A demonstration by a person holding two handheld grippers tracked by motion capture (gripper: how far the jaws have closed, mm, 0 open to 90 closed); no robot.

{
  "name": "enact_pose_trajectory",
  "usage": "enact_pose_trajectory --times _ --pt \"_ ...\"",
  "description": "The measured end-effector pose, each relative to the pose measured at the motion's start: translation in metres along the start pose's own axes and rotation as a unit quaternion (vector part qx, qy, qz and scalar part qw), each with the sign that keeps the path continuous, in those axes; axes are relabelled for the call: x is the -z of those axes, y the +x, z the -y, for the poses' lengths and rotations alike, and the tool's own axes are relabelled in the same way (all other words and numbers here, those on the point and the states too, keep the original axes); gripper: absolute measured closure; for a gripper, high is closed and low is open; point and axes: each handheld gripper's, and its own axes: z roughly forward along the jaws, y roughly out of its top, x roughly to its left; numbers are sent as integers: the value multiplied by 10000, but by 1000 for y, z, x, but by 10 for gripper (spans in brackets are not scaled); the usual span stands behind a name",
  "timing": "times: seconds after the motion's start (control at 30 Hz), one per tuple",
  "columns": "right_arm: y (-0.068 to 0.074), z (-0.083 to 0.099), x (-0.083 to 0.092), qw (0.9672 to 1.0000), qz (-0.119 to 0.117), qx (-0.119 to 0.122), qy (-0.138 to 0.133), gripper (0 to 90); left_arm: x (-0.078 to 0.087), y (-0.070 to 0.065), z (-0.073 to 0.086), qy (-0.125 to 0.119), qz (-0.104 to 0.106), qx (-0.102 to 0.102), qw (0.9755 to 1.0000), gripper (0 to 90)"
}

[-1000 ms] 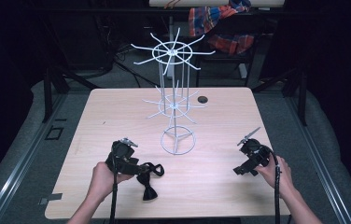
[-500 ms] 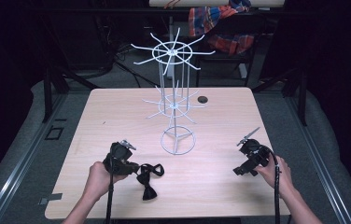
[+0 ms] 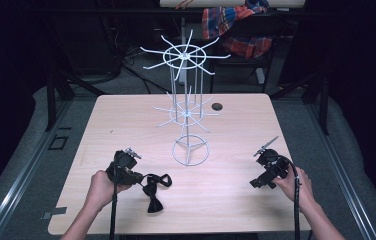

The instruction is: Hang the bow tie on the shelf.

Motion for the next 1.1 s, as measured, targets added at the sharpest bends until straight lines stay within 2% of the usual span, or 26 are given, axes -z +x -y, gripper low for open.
enact_pose_trajectory --times 0.1,0.23,0.4,0.53,0.57,0.6,0.63,0.67,0.7,0.77,0.87,1.0,1.1 --pt "1 0 0 10000 -1 -5 -2 110 -3 -2 -3 -1 -45 64 10000 661" --pt "1 0 0 10000 4 -9 -25 110 -6 -5 -10 -74 -62 36 9999 560" --pt "1 0 0 10000 12 -10 -13 110 -13 -10 -17 -65 -35 -42 10000 525" --pt "1 -1 0 10000 33 8 5 110 -24 -13 -23 36 -32 -66 10000 506" --pt "1 -1 0 10000 16 -14 -15 111 -29 -13 -25 120 -13 -93 9999 511" --pt "-3 -4 6 9985 59 343 420 111 -30 -13 -26 152 23 -94 9998 523" --pt "-4 -6 8 9971 79 474 584 111 -32 -12 -26 176 1 -113 9998 530" --pt "-1 -2 5 9994 82 209 269 111 -33 -12 -27 197 30 -116 9997 551" --pt "2 0 1 10000 64 5 4 111 -33 -12 -27 210 30 -135 9997 570" --pt "2 0 1 10000 66 -5 -3 111 -33 -12 -27 214 72 -211 9995 626" --pt "2 0 0 9999 82 55 55 111 -34 -14 -25 199 -3 -346 9992 703" --pt "3 -1 0 10000 62 39 28 111 -32 -15 -24 141 -65 -411 9990 813" --pt "3 0 1 10000 77 44 40 111 -29 -18 -23 18 -93 -458 9989 862"
